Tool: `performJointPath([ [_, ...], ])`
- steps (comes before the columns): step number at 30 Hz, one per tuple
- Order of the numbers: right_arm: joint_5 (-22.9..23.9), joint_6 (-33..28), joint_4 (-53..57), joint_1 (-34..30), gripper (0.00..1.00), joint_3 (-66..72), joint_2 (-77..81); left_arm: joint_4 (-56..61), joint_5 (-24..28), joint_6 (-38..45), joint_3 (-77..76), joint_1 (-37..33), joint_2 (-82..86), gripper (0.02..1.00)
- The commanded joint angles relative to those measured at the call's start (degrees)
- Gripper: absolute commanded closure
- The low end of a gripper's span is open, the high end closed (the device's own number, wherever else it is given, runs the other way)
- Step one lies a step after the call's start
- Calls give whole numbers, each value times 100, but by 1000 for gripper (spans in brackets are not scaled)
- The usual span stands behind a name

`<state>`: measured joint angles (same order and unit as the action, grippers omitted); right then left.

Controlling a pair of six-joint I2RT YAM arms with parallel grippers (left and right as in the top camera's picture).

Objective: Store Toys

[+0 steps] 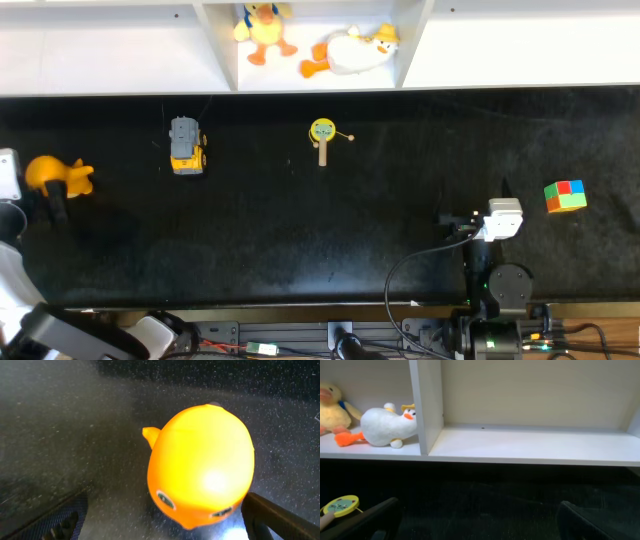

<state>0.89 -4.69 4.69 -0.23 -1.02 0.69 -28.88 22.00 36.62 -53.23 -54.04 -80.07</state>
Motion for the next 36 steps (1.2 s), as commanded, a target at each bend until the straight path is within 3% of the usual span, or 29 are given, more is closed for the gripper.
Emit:
performJointPath([
  [1,37,22,-22,35,5,74,-48,83,350,46,-151,-11,-146,20],
  [23,37,22,-22,35,5,74,-48,433,761,114,-151,-9,-455,58],
  [25,37,22,-22,35,5,74,-48,459,774,114,-151,0,-455,154],
  [30,37,22,-22,35,5,74,-48,507,839,114,-151,52,-455,533],
  [36,37,22,-22,35,5,74,-48,507,1016,103,-151,55,-452,776],
])
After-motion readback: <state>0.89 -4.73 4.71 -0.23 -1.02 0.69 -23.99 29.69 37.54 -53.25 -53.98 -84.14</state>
